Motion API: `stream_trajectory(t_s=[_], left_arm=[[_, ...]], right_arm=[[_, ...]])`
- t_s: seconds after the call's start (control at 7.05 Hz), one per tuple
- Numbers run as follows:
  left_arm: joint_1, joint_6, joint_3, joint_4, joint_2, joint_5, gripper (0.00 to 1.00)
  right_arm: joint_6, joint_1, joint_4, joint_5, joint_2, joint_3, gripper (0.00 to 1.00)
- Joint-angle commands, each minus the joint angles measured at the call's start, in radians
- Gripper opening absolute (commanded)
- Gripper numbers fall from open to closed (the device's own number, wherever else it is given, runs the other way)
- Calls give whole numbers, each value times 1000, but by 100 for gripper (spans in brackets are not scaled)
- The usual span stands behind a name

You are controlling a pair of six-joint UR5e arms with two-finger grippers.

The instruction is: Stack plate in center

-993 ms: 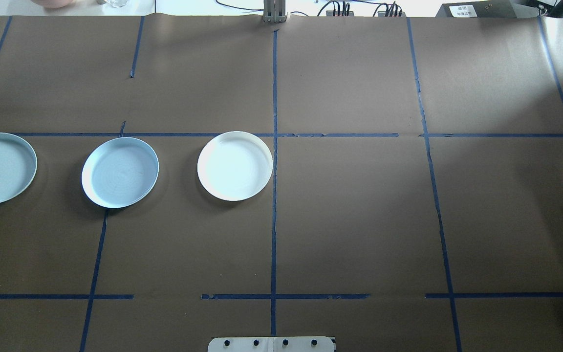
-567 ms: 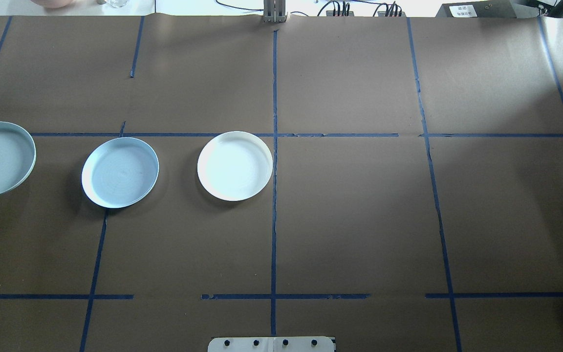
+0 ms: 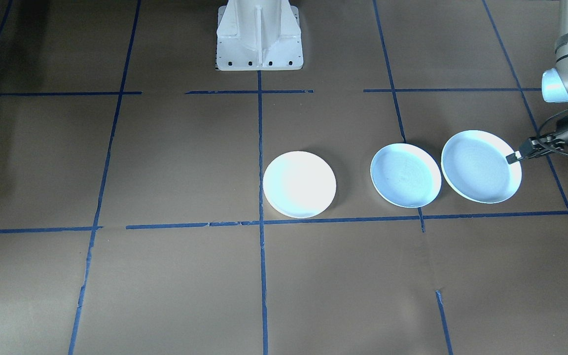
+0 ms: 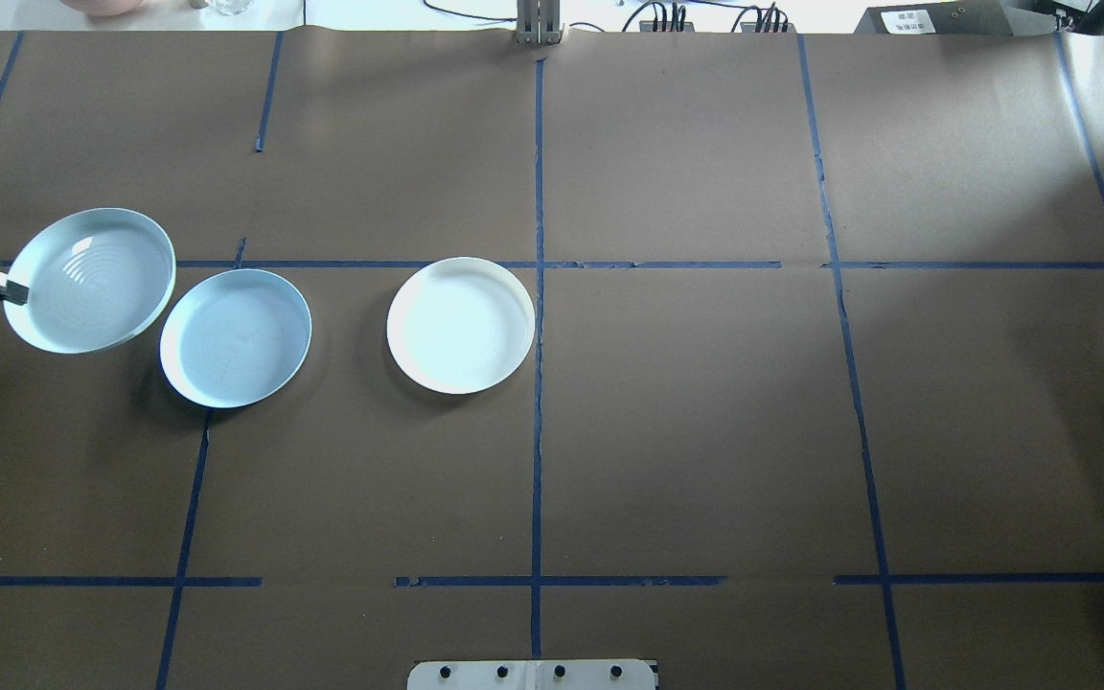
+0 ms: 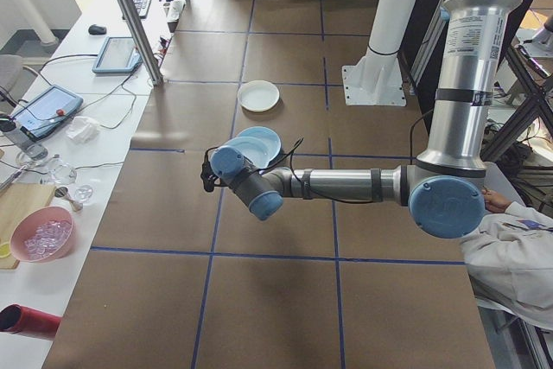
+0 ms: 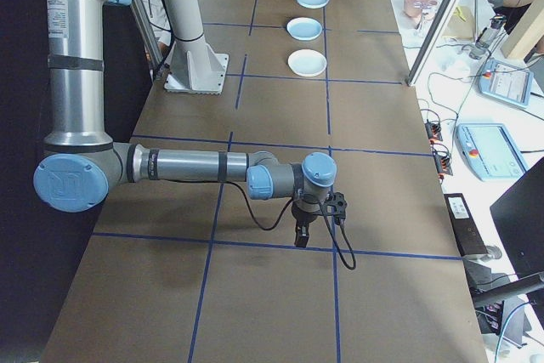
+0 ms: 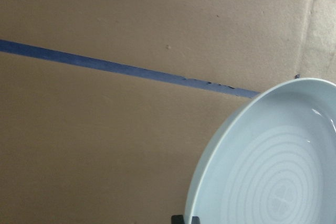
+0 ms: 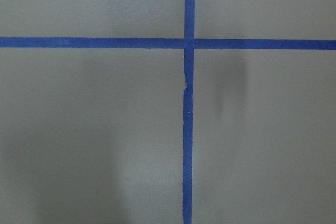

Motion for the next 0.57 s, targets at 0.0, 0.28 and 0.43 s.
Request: stream_trajectory(t_s=[0.0, 0.28, 0.43], left_arm=[[139, -175, 7, -104, -36, 52, 0], [175, -229, 5, -106, -58, 52, 0], [191, -232, 8, -105, -60, 58, 0]], right_arm=[[0, 0, 0, 0, 0, 0, 100], [0, 0, 0, 0, 0, 0, 100], [0, 0, 0, 0, 0, 0, 100]])
